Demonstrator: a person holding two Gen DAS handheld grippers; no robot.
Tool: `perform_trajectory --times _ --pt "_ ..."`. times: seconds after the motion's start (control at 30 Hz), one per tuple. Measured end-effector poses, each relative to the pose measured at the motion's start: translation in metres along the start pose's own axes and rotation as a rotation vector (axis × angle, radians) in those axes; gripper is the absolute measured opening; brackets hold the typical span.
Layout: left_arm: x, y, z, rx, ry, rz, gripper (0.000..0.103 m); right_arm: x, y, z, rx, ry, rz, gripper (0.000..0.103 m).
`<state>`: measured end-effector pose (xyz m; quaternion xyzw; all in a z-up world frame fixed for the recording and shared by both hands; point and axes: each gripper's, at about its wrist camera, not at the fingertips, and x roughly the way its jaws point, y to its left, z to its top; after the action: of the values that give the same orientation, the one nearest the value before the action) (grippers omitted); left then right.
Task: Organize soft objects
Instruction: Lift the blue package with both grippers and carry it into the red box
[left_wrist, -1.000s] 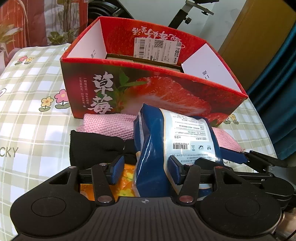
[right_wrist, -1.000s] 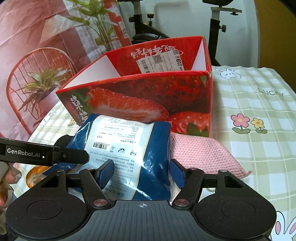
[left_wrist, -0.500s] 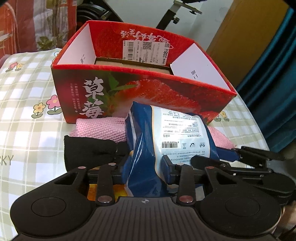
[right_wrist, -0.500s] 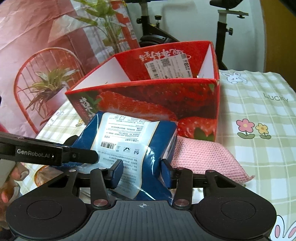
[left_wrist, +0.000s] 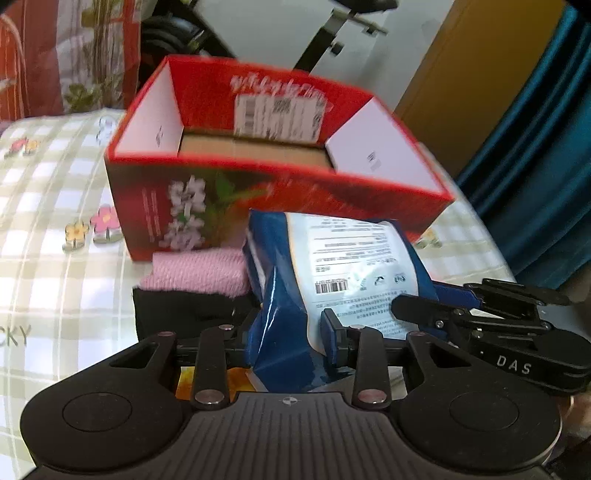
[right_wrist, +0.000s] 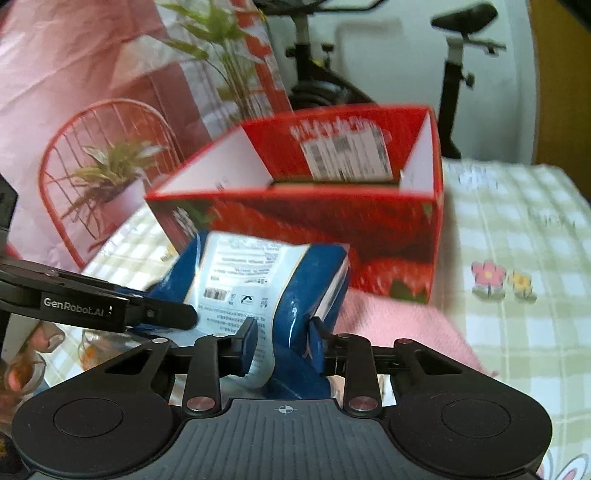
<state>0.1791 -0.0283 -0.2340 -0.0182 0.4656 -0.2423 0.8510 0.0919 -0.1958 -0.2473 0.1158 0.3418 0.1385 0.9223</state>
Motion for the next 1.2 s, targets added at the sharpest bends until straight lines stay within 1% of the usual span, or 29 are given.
perform_trajectory --times 0.07,0.13,0.3,0.37,0.5,0.57,0.6,0.67,0.77,0.9,1.03,1.2 --pt "-0.015 -0.002 0.004 0.020 -0.036 0.002 0.036 -0.010 0.004 0.009 -0.016 -0.023 0.025 0.028" --pt "-0.029 -0.001 0.009 0.016 -0.072 -0.013 0.036 -0.018 0.009 0.018 -0.045 -0.046 0.037 0.028" --pt "-0.050 0.001 0.030 0.013 -0.144 -0.029 0.036 -0.028 0.019 0.049 -0.107 -0.096 0.051 0.028" --pt "-0.052 0.003 0.042 0.009 -0.167 -0.034 0.036 -0.027 0.018 0.063 -0.115 -0.103 0.054 0.028" --pt "-0.046 0.008 0.067 -0.016 -0.205 -0.057 0.036 -0.019 0.015 0.093 -0.177 -0.130 0.027 0.028" --pt "-0.039 0.009 0.080 0.004 -0.239 -0.033 0.036 -0.010 0.008 0.107 -0.175 -0.137 0.032 0.028" --pt "-0.035 0.011 0.083 0.009 -0.244 -0.022 0.036 -0.005 0.005 0.112 -0.171 -0.141 0.039 0.028" --pt "-0.025 0.014 0.095 0.005 -0.246 -0.014 0.036 0.009 -0.002 0.123 -0.165 -0.149 0.040 0.028" --pt "-0.011 0.020 0.110 -0.012 -0.235 -0.003 0.036 0.033 -0.011 0.135 -0.156 -0.133 0.019 0.029" --pt "0.002 0.026 0.126 0.013 -0.219 0.031 0.037 0.062 -0.015 0.149 -0.147 -0.102 0.011 0.030" --pt "0.018 0.036 0.135 0.006 -0.184 0.038 0.037 0.087 -0.023 0.156 -0.142 -0.053 -0.007 0.030" --pt "0.038 0.046 0.139 -0.012 -0.141 0.044 0.037 0.116 -0.029 0.157 -0.137 0.022 -0.024 0.030"
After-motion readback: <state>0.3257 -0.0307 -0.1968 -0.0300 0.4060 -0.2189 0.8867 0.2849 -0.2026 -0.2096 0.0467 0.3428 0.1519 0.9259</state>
